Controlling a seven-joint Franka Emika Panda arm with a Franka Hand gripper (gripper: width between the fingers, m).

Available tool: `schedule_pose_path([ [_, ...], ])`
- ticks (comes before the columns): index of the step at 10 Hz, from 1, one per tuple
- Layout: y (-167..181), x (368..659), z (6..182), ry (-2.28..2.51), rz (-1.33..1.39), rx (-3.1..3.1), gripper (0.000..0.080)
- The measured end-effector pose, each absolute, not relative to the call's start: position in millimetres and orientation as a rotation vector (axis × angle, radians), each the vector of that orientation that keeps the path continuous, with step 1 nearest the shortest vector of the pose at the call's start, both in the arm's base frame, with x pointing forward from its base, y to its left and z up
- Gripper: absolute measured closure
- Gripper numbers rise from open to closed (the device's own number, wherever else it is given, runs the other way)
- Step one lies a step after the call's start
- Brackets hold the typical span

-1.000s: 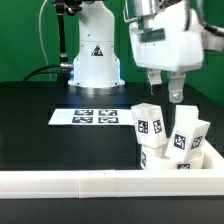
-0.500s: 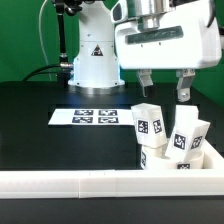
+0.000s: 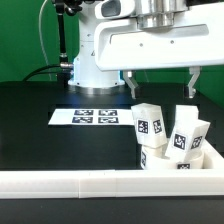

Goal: Assemble stool

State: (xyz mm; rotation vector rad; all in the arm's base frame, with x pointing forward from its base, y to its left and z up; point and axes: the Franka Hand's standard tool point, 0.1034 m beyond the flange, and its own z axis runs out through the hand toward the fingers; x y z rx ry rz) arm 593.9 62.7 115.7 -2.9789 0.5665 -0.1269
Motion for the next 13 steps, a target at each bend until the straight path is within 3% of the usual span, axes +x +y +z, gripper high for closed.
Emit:
schedule_pose_path([
  [2, 60, 593, 115.0, 0.356, -0.139, -3.028, 0.0151],
  [6, 60, 592, 111.2, -0.519, -0.110, -3.101, 0.0151],
  [10, 53, 592, 110.4, -0.836, -0.097, -3.065, 0.0151],
  [13, 53, 580, 98.7, -0.817, -0.086, -3.072, 0.0151],
])
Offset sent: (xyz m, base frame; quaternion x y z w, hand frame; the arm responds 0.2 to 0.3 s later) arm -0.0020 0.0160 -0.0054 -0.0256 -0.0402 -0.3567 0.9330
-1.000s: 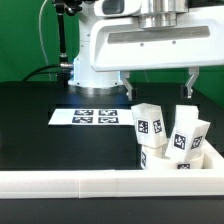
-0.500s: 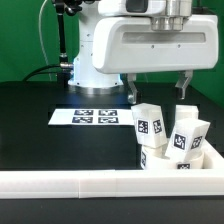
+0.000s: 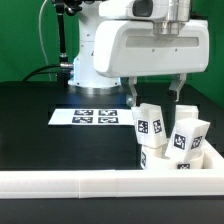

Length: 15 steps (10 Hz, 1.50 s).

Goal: Assemble stool

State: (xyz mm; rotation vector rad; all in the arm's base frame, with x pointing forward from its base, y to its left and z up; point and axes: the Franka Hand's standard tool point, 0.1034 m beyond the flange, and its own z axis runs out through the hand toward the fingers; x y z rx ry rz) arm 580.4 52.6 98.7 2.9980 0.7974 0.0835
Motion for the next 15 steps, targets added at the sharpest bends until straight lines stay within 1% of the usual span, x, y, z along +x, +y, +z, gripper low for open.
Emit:
schedule_pose_path([
  [5, 50, 577, 88.3, 0.779, 0.074, 2.994, 0.0151],
  [8, 53, 577, 85.8, 0.766, 0.071, 2.999, 0.0151],
  [10, 55, 577, 84.4, 0.757, 0.069, 3.002, 0.0414],
  [11, 56, 577, 84.4, 0.747, 0.070, 3.005, 0.0462],
  [15, 55, 579, 85.3, 0.655, 0.094, 3.023, 0.0462],
])
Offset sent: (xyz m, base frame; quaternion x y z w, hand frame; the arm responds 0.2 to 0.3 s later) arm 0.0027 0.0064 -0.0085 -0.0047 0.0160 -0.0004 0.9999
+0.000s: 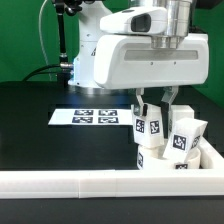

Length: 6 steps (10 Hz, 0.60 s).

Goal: Assemble stool

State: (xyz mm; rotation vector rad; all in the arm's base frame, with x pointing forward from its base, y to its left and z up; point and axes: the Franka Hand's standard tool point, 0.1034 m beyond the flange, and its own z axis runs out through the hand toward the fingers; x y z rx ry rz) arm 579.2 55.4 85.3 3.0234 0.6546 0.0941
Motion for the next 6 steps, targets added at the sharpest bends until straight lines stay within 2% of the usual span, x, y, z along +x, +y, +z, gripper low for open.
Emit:
schedule_pose_path([
  [6, 58.1, 577.6, 83.9, -0.319, 0.112, 3.101, 0.0461],
])
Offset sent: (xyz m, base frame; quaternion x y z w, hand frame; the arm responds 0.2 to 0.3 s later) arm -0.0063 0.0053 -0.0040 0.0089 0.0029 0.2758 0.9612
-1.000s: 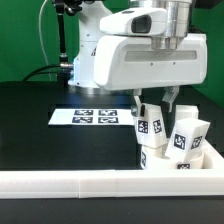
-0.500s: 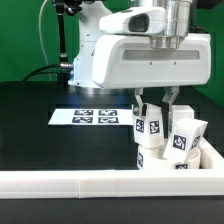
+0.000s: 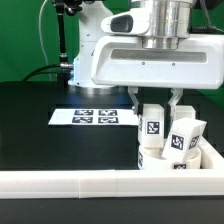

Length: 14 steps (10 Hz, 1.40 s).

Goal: Assemble stool

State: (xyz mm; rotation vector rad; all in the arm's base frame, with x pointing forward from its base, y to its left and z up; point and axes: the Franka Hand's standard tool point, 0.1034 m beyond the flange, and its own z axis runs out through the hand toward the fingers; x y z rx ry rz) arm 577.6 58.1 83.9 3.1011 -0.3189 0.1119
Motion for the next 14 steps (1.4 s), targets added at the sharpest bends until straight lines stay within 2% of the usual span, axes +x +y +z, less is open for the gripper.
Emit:
schedule_pose_path([
  [5, 60.5, 578.1, 82.8, -1.147, 0.124, 2.947, 0.0461],
  [11, 61.0, 578.8, 82.3, -1.736, 0.128, 2.679, 0.0461],
  [14, 62.3, 578.0, 81.5, -2.232, 0.109, 2.358, 0.0461],
])
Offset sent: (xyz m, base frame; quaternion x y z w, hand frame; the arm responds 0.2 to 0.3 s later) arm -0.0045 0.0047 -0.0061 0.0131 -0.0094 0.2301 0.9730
